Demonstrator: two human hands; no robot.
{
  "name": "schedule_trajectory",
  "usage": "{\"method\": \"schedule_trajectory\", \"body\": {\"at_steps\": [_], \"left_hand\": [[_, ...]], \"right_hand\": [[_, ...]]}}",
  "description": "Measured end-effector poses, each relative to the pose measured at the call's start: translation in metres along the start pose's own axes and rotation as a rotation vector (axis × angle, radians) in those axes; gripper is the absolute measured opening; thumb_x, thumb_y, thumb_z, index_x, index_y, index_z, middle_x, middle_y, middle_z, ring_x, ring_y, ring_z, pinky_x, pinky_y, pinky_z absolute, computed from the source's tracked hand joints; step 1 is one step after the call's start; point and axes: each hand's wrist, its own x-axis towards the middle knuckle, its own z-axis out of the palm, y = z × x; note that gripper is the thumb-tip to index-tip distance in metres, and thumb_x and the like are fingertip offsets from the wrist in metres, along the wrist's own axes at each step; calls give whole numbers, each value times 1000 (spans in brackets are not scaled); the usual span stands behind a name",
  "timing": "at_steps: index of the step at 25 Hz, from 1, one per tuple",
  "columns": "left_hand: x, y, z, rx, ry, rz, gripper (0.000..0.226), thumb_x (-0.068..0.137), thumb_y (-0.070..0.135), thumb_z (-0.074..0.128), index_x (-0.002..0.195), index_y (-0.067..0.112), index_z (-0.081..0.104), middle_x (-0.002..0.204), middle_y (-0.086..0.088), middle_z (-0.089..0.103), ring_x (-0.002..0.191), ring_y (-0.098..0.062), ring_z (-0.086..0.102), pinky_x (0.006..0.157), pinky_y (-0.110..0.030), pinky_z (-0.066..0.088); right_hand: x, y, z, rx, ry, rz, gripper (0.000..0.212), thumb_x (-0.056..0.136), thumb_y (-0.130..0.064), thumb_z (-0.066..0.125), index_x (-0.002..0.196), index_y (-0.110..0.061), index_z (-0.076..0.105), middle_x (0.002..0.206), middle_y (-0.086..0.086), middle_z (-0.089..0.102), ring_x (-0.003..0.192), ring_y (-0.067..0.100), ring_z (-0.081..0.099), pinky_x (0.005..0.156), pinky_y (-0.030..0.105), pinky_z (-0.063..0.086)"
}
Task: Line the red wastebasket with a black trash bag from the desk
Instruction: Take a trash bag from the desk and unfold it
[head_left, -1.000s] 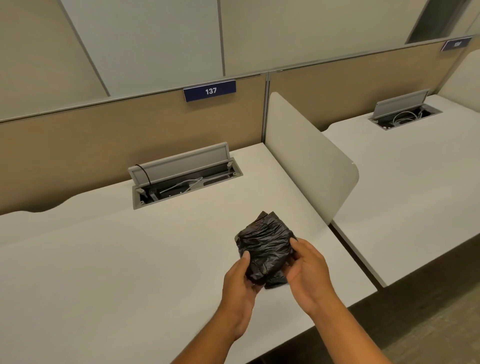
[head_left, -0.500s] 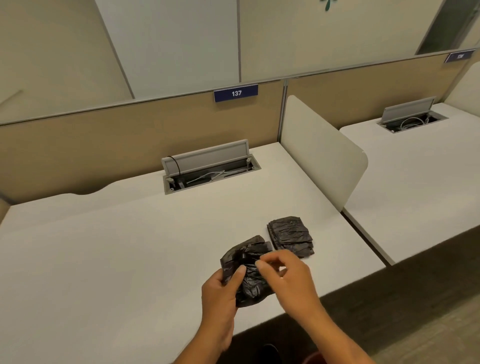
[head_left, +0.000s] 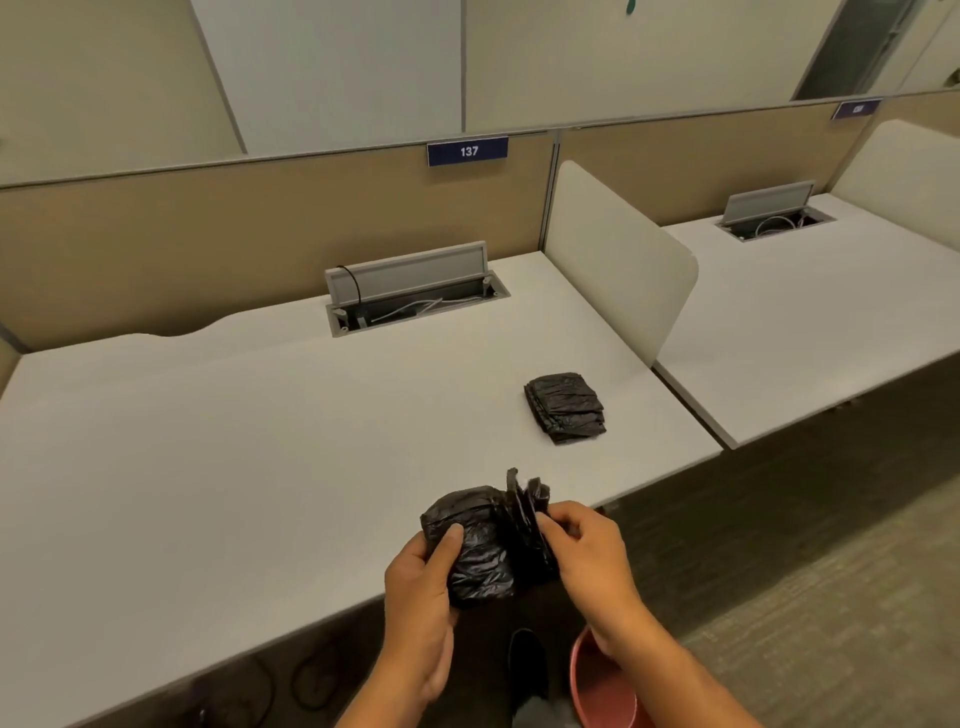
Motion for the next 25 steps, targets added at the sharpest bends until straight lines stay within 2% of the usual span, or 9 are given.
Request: {"method": "schedule_trajectory", "body": {"at_steps": [3,6,9,11,13,16,18,22,25], "left_hand": [[-10,0,-9,-54,6,-28,20,96,22,70,108,20,85,117,-14,84,106,-26,82,76,-34,67],[-15,-1,-14,-96,11,-40,21,90,23,72,105,16,86,112,-17,85,97,-25,84,71,-36,67],[-19,-3,-11,-105,-2,-38,20,91,22,72,104,15,86,110,-17,85,95,-26,84,72,-39,67],[-23,-6,-5,-97,3,-33,19,96,18,69,104,13,85,110,-16,85,95,-25,84,77,-42,65],[-27,-11,4,-96,19,-35,19,98,16,67,106,11,83,108,-16,85,92,-24,84,81,-42,62],[-34,-24,21,-111,30,-38,20,97,17,68,111,9,80,107,-15,85,91,-24,84,76,-40,65],[-41,-37,33,-103,41,-41,22,96,19,69,112,9,80,107,-14,86,91,-24,84,73,-40,66],[-58,-66,61,212,99,-27,20,100,21,69,114,11,80,110,-13,86,95,-26,84,84,-43,61],[-83,-82,89,752,168,-14,58,95,35,78,148,18,58,156,-8,61,138,-26,63,112,-47,52]], "right_hand": [[-11,13,-15,108,77,166,21,105,-19,64,123,-26,71,118,6,76,105,22,73,95,51,63],[-22,18,-27,-60,148,67,85,97,-2,72,161,-42,32,154,-2,48,140,17,49,116,49,49],[-26,19,-38,-398,51,-226,122,81,24,56,160,-62,20,168,-18,22,153,3,20,124,42,20],[-24,20,-50,-414,-36,-288,109,85,20,53,153,-64,36,169,-17,26,150,-3,26,121,34,20],[-27,22,-64,-46,-17,-160,80,99,5,50,138,-64,51,158,-3,51,134,-3,51,107,22,42],[-31,39,-88,511,-55,155,34,111,-31,46,139,-44,60,140,10,71,129,26,66,109,51,53],[-36,53,-105,600,-128,245,42,105,-48,58,143,-30,62,137,11,74,131,31,67,116,62,47],[-43,68,-141,374,-104,157,23,101,-13,66,113,-25,81,110,10,85,106,28,81,101,59,60],[-48,79,-165,413,-119,152,19,97,-15,71,107,-24,83,107,12,85,104,30,81,96,55,63]]}}
